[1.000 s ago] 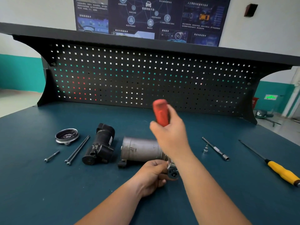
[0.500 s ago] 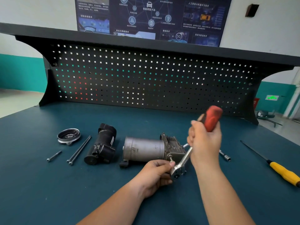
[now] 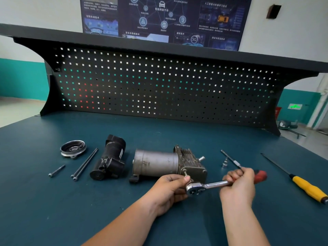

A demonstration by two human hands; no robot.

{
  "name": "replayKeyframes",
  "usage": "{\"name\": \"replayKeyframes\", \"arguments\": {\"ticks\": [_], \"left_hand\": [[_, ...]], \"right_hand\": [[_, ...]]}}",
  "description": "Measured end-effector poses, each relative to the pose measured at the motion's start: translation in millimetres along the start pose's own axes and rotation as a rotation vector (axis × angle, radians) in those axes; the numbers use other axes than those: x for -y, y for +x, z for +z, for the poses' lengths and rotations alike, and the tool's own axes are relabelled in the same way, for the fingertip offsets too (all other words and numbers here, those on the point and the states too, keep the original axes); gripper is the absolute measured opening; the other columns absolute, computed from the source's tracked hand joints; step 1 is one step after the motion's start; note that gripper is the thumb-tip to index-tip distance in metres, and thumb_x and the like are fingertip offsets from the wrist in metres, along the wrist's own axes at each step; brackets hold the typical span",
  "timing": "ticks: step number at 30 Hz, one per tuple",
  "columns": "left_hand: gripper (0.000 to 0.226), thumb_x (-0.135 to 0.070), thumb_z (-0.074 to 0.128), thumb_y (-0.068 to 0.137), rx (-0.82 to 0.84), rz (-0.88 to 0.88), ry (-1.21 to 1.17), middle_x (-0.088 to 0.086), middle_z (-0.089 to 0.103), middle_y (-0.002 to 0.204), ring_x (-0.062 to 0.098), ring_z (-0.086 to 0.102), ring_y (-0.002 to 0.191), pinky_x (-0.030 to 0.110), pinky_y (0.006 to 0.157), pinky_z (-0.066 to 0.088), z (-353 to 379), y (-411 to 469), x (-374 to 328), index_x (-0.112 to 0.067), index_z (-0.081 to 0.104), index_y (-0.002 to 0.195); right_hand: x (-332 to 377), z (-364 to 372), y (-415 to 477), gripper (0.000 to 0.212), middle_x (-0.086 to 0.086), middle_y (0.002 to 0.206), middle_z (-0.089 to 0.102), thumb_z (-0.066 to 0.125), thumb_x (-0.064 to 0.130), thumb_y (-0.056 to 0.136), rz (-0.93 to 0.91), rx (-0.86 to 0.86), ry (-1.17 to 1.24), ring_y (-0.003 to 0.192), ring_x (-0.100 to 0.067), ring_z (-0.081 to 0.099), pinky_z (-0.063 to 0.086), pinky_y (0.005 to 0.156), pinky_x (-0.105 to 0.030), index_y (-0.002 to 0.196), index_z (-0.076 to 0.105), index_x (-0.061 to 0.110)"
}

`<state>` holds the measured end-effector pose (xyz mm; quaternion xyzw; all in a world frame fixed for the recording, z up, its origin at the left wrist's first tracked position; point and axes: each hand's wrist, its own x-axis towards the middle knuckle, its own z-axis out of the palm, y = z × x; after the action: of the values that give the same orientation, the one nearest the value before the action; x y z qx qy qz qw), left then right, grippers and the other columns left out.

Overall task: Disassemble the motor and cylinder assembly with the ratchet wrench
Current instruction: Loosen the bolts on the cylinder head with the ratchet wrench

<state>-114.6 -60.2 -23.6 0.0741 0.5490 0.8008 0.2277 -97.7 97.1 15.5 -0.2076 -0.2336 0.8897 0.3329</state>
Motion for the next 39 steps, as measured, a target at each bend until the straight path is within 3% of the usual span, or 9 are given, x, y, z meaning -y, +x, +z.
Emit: {"name": "replayKeyframes", "arguments": {"ticks": [8,13,15,17,22,24,29,33,39], "left_hand": [[0.016,-0.02,0.063,0.084,0.021,-0.026,-0.014,0.004,0.069,0.069,0.011,0.063,0.058,0.021,0.055,0.052,-1.3,-0.3,-1.6,-0.013,0.067,0.071],[0.015,-0.029,0.068,0.069,0.044,-0.026,-0.026,0.004,0.067,0.068,0.011,0.063,0.056,0.021,0.055,0.052,-0.6,-1.6,-2.6,-0.014,0.066,0.065],[0.014,-0.026,0.067,0.076,0.045,-0.026,-0.027,0.006,0.063,0.071,0.011,0.062,0.056,0.022,0.054,0.052,-0.7,0.1,-1.3,-0.013,0.064,0.07],[0.014,-0.016,0.062,0.088,0.033,-0.017,-0.019,0.006,0.064,0.071,0.012,0.062,0.058,0.023,0.057,0.052,-1.4,0.9,-0.6,-0.011,0.063,0.074],[0.036,-0.002,0.05,0.093,0.082,-0.005,-0.05,0.005,0.065,0.065,0.013,0.062,0.056,0.023,0.054,0.051,-3.8,-4.4,-4.3,-0.013,0.068,0.064],[0.039,-0.001,0.047,0.094,0.089,-0.001,-0.025,0.003,0.062,0.062,0.012,0.059,0.055,0.023,0.053,0.05,-4.3,-4.0,-4.2,-0.014,0.066,0.062],[0.019,-0.01,0.058,0.091,0.017,0.02,0.006,0.004,0.066,0.067,0.012,0.061,0.059,0.025,0.062,0.052,-1.6,2.4,-0.3,-0.01,0.063,0.073],[0.018,-0.022,0.065,0.082,-0.005,0.002,-0.021,0.004,0.062,0.064,0.009,0.058,0.051,0.019,0.049,0.049,1.4,3.0,0.1,-0.011,0.06,0.068],[0.017,-0.028,0.069,0.065,-0.018,-0.007,-0.025,0.008,0.063,0.073,0.017,0.054,0.066,0.025,0.062,0.049,1.5,2.6,1.5,-0.012,0.064,0.068]], "right_hand": [[8.2,37.6,-26.0,0.025,0.012,0.043,0.036,0.042,-0.002,0.086,-0.293,0.269,-0.177,0.036,-0.003,0.031,0.023,0.035,-0.016,0.076,0.036,0.02],[1.9,63.6,-43.7,0.027,0.007,0.047,0.039,0.051,-0.001,0.079,-0.446,0.495,-0.464,0.038,-0.009,0.034,0.029,0.039,-0.019,0.072,0.042,0.023],[-6.8,72.6,-55.3,0.025,0.011,0.051,0.04,0.056,0.005,0.072,-0.578,0.625,-0.643,0.043,-0.009,0.035,0.032,0.042,-0.023,0.068,0.044,0.027],[-20.0,79.4,-71.1,0.019,0.013,0.05,0.042,0.056,0.013,0.068,-0.705,0.792,-0.814,0.043,-0.004,0.032,0.029,0.044,-0.017,0.067,0.043,0.026],[-54.0,79.2,-98.1,0.027,0.01,0.049,0.036,0.055,0.016,0.071,-0.821,1.081,-1.075,0.049,-0.005,0.039,0.029,0.047,-0.019,0.07,0.036,0.035],[-53.3,78.0,-96.6,0.026,0.01,0.049,0.037,0.054,0.017,0.07,-0.822,1.057,-1.043,0.049,-0.006,0.038,0.029,0.047,-0.019,0.068,0.035,0.036],[-28.7,78.9,-80.3,0.02,0.011,0.049,0.033,0.054,0.013,0.068,-0.698,0.861,-0.849,0.046,-0.006,0.027,0.025,0.044,-0.016,0.064,0.038,0.024],[-8.6,74.8,-58.9,0.034,0.011,0.049,0.037,0.056,-0.002,0.077,-0.457,0.645,-0.667,0.043,-0.01,0.032,0.03,0.04,-0.021,0.065,0.049,0.029],[10.3,50.4,-29.5,0.027,0.012,0.042,0.035,0.044,-0.004,0.086,-0.205,0.39,-0.225,0.035,-0.003,0.029,0.021,0.033,-0.016,0.075,0.039,0.02]]}}
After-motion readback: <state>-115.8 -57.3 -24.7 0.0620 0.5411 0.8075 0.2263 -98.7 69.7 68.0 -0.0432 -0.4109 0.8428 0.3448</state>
